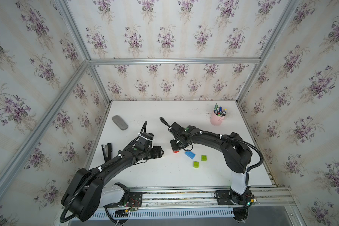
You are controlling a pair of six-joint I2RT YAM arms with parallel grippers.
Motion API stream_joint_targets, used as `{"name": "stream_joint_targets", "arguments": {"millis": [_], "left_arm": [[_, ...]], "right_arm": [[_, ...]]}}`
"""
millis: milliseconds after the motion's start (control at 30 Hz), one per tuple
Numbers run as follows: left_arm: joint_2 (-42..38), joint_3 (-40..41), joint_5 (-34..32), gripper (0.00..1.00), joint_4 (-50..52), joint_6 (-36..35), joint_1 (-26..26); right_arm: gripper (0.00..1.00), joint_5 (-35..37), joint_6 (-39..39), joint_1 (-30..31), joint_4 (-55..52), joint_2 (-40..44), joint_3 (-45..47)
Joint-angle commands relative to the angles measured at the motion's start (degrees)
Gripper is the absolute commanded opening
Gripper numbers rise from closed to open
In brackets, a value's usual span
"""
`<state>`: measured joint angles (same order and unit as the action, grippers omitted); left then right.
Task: Assemble the letter y with lego
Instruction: Assemble the lego brick with the lego brick, then move the lego brick at the center of the board.
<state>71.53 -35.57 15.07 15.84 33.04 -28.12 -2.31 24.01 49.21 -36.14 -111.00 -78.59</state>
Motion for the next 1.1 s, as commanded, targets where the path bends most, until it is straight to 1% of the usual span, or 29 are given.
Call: {"name": "stream_joint_targets", "arguments": {"millis": [0,100,300,467,800,1067], "left_arm": [[0.2,-0.2,-0.6,0.69,-0.4,0.2,0.1],[0.5,-0.4,-0.7,0.69,-0.4,0.2,0.1],[0.5,-0.5,-0.7,0.69,-0.4,0.4,0.1],[0.6,-0.7,-0.8,0.69,-0.4,0.3,0.1],[0.8,-0.9,-0.7,0.69,-0.4,0.3,0.1],[0.3,-0.8,-0.6,0.69,-0.4,0.4,0.1]], "right_arm": [[0.2,2.0,1.3,0.5,-2.6,0.3,1.7],[0.2,3.9,1.1,1.2,-2.6,0.4,2.1],[0.2,3.6,2.3,1.2,-0.8,1.4,4.0],[0.2,3.1,2.5,1.2,-0.4,0.4,4.5],[0.2,3.7,0.4,0.8,-3.1,-0.9,0.9],[0.21,5.5,-0.9,-1.2,-4.1,-1.2,-5.1]]}}
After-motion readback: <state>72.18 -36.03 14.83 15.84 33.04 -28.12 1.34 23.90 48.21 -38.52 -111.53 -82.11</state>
